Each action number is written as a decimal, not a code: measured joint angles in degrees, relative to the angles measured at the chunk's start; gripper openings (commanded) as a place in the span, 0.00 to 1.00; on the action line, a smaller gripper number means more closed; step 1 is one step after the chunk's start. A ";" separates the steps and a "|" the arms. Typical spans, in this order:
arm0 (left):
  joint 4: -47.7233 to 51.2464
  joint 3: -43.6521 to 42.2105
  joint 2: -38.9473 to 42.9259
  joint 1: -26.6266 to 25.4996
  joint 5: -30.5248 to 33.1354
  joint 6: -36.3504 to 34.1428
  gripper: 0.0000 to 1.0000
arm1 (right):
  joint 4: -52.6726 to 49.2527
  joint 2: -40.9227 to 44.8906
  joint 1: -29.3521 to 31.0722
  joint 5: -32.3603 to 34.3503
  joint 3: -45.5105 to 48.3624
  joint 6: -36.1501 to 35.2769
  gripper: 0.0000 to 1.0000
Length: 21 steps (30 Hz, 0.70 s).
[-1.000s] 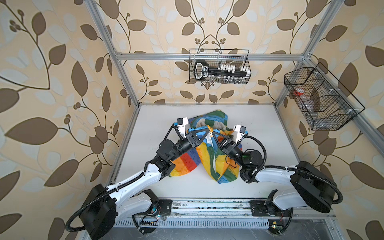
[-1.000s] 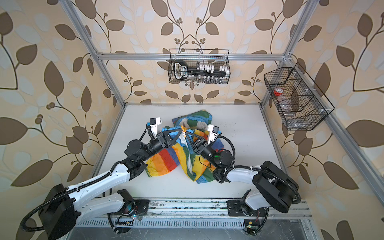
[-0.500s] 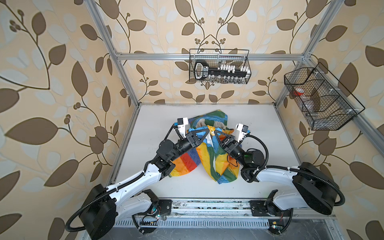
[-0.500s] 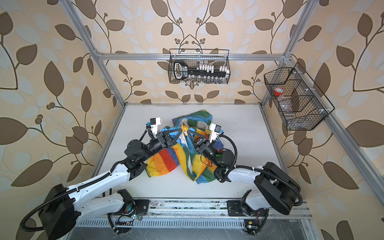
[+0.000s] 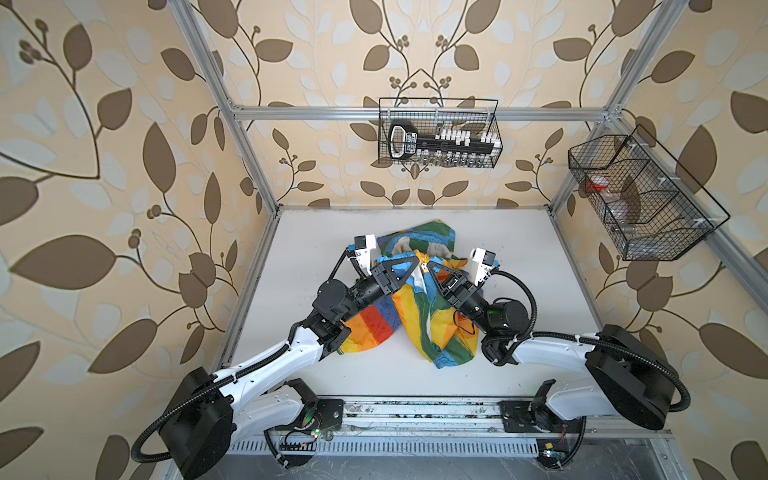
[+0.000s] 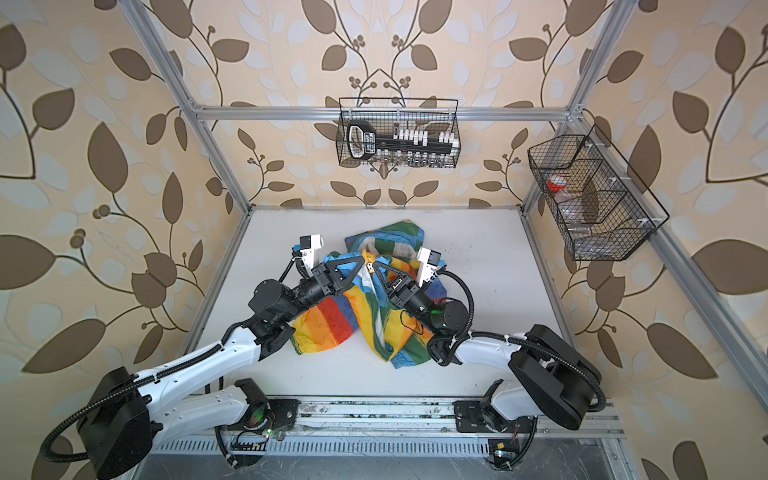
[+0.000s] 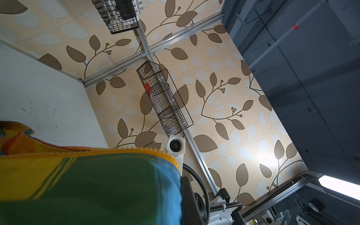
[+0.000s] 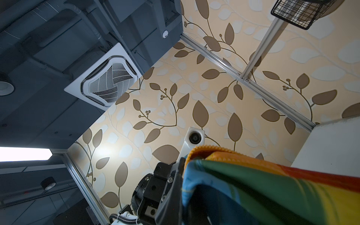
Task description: Zip up the jacket
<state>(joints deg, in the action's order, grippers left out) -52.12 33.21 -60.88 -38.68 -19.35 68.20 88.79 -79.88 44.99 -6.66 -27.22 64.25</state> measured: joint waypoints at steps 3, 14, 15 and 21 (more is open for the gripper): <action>-0.04 -0.02 -0.07 0.00 0.00 0.07 0.00 | 0.00 0.02 0.00 0.00 0.00 0.00 0.00; -2.19 -0.74 -1.62 0.00 -0.02 1.57 0.00 | -0.02 0.02 0.00 0.02 0.00 0.00 0.00; -2.19 -0.74 -1.62 0.00 -0.02 1.68 0.00 | -0.02 0.02 0.00 0.02 0.00 -0.02 0.00; -2.62 -0.74 -1.64 0.00 -0.11 2.25 0.00 | 0.00 0.44 0.00 0.04 0.00 -0.02 0.00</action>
<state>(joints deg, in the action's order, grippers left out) -54.74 32.47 -62.52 -38.68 -19.46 70.46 88.79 -79.44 44.99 -6.61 -27.22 64.23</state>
